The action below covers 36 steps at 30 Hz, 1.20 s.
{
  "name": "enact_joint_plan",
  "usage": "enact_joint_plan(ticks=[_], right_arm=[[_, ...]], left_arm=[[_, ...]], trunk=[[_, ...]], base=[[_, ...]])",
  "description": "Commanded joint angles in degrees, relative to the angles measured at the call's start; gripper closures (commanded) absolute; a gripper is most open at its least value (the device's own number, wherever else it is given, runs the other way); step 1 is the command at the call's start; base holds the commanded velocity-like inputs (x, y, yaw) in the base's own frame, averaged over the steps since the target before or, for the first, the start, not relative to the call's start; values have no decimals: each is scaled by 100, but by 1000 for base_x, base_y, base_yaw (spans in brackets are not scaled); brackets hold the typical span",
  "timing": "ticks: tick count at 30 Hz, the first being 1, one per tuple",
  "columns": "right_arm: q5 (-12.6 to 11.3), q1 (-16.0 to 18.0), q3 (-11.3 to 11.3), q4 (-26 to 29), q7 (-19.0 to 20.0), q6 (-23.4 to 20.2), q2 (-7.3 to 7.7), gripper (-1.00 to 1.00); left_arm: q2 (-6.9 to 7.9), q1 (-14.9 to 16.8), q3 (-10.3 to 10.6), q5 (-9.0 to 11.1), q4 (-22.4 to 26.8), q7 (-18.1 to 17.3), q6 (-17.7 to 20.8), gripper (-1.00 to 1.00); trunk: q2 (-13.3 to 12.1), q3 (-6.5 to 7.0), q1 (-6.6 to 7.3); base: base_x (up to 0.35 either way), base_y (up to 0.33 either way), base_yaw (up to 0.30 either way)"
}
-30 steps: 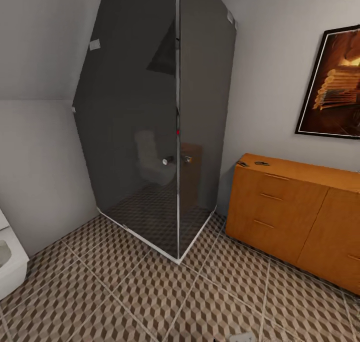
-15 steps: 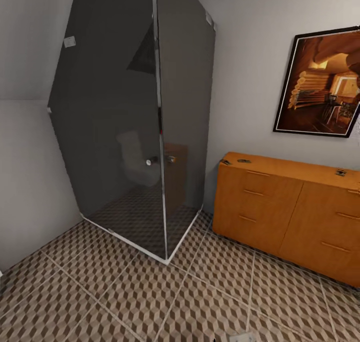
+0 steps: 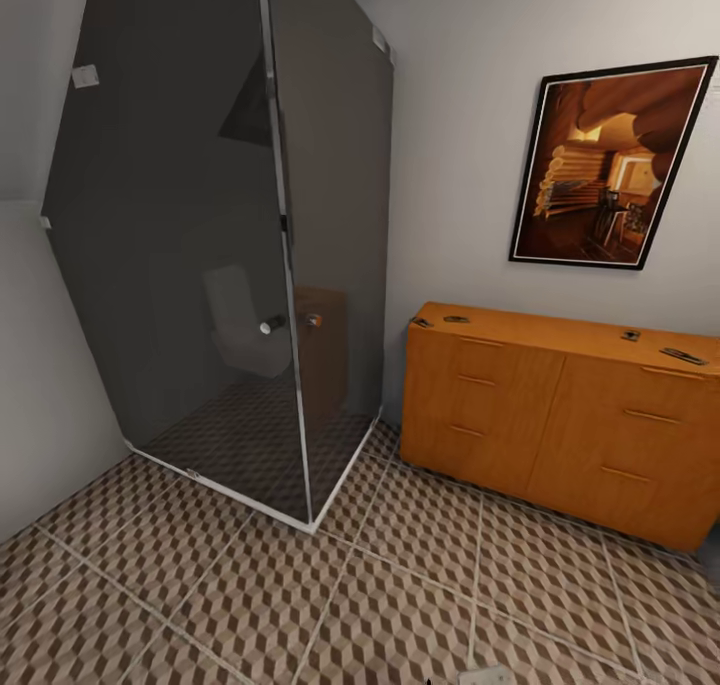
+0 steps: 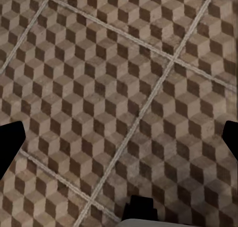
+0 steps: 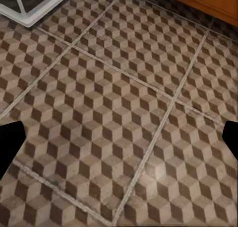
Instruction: Take the four mousetraps from the cabinet in the bathroom and place them on the bathroom floor. Make sure all four end up on the same floor surface, and ensure that at least two of them are either under or directly next to the same bathroom sink.
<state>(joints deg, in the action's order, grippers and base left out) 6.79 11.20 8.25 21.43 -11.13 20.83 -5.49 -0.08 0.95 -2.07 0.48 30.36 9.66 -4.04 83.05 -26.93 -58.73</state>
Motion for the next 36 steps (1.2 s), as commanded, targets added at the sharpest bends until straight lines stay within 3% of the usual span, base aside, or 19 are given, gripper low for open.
enact_joint_plan(ticks=[1,23,36], right_arm=[[59,5,19,-7,-56,0,0,-100],[59,5,19,-7,-56,0,4,-100],[59,5,19,-7,-56,0,0,-100]], left_arm=[[-1,2,-4,5,-2,9,-18,-100],[-1,2,-4,5,-4,9,-18,-100],[-1,2,-4,5,-4,9,-18,-100]], trunk=[[3,-6,0],[3,-6,0],[3,-6,0]], base=[[0,0,-192],[0,0,-147],[0,0,-23]])
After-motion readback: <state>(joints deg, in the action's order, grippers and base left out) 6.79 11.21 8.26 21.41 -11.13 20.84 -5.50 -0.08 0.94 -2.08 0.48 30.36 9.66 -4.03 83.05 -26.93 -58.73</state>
